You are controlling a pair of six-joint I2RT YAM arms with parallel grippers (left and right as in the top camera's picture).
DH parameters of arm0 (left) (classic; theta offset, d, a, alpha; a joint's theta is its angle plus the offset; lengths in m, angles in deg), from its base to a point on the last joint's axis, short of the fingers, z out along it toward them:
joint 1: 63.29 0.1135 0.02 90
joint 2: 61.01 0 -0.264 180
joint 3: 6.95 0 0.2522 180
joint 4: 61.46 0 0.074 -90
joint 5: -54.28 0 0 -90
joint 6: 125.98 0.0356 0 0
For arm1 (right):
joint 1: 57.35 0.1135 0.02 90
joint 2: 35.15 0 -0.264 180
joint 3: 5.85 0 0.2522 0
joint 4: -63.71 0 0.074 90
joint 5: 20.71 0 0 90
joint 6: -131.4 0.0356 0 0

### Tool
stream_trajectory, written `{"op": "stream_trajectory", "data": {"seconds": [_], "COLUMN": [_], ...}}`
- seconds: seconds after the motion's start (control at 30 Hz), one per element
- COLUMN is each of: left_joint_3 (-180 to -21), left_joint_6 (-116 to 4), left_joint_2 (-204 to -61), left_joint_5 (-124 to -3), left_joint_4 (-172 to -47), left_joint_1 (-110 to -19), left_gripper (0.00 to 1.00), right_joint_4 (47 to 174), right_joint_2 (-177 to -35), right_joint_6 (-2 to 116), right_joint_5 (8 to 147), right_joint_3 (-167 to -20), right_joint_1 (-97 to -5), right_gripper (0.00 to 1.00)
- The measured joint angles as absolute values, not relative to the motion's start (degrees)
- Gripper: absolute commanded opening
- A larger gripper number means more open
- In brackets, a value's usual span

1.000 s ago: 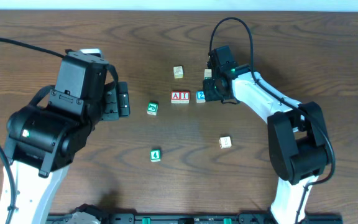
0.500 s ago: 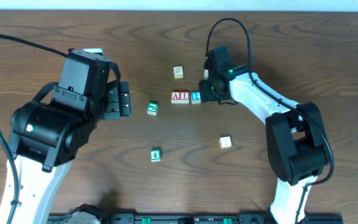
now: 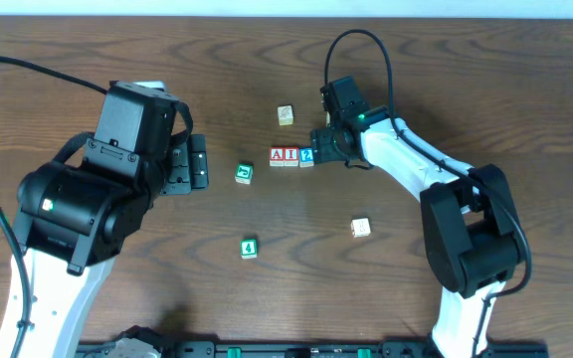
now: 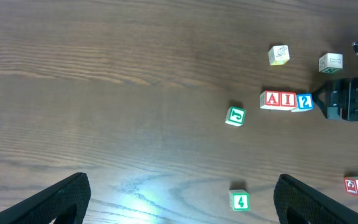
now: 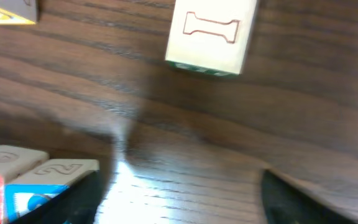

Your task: Spell out Ai2

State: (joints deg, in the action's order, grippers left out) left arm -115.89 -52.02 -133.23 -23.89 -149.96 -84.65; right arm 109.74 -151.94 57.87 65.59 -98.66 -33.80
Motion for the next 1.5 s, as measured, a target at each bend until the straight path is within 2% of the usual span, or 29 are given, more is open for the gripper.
{"op": "stream_trajectory", "data": {"seconds": [0.13,0.27,0.33,0.37,0.4,0.5,0.57,0.83,1.07,1.5], "left_joint_3": [-115.0,-109.3,-106.2,-104.7,-103.1,-99.5,-98.3,-97.9,-97.9,-97.9], "left_joint_6": [-52.0,-51.3,-51.2,-51.2,-51.0,-50.7,-50.8,-51.0,-51.0,-52.1], "left_joint_2": [-133.3,-135.4,-137.3,-138.6,-140.4,-146.2,-150.8,-166.1,-167.9,-172.3], "left_joint_5": [-21.2,-19.0,-18.7,-18.7,-18.7,-19.6,-21.2,-30.4,-32.5,-32.8], "left_joint_4": [-147.9,-141.6,-137.5,-135.4,-133.2,-128.2,-126.8,-119.1,-111.5,-109.6], "left_joint_1": [-84.7,-84.7,-84.7,-84.7,-84.6,-84.6,-84.5,-85.1,-88.1,-89.2], "left_gripper": [0.95,0.95,0.83,0.70,0.62,0.64,0.51,0.50,0.50,0.50], "right_joint_4": [112.4,117.5,120.7,122.1,123.6,129.0,132.8,143.7,151.9,156.9], "right_joint_2": [-151.9,-148.4,-144.7,-142.6,-139.8,-131.6,-126.7,-112.9,-102.3,-95.7], "right_joint_6": [59.3,61.7,62.4,62.7,62.9,63.4,63.5,63.6,64.2,64.4], "right_joint_5": [63.9,63.2,63.5,63.6,63.6,63.1,62.7,62.8,62.9,62.9], "right_joint_3": [-99.0,-99.1,-99.1,-99.1,-99.2,-99.6,-99.9,-100.0,-100.0,-100.0], "right_joint_1": [-35.1,-39.7,-42.4,-43.6,-45.1,-48.5,-49.5,-50.9,-50.9,-50.9], "right_gripper": [0.99,0.99,0.99,0.99,0.99,0.99,0.99,0.99,0.99,0.99]}}
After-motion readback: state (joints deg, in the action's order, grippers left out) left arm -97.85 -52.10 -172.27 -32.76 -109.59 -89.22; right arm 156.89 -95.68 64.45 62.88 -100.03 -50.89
